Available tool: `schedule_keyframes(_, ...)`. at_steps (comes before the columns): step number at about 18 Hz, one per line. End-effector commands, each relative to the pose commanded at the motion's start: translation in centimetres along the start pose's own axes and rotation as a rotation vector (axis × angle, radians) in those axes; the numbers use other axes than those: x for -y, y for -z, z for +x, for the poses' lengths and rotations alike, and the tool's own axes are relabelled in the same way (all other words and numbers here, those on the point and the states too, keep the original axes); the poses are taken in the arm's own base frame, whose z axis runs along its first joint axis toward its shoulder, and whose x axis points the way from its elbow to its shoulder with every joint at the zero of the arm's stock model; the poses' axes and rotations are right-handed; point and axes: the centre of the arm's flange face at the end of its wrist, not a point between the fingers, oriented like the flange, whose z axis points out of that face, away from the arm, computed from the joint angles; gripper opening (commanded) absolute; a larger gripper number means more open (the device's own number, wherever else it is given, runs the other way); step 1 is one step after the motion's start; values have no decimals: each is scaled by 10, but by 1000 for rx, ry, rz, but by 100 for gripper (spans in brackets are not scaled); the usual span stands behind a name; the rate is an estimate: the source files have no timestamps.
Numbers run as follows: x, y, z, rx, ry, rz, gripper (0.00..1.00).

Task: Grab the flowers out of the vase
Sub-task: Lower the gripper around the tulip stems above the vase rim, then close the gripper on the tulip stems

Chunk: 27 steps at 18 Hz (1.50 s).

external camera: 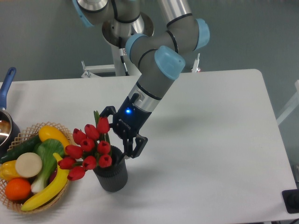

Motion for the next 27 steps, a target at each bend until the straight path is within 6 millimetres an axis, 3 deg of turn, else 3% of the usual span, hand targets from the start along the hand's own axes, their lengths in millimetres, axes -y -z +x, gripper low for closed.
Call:
schedule_keyframes(5, -7, -4, 9, -17, -45, 1, 100)
schedule_keyframes(27, 0, -26, 11, -69, 4, 39, 100)
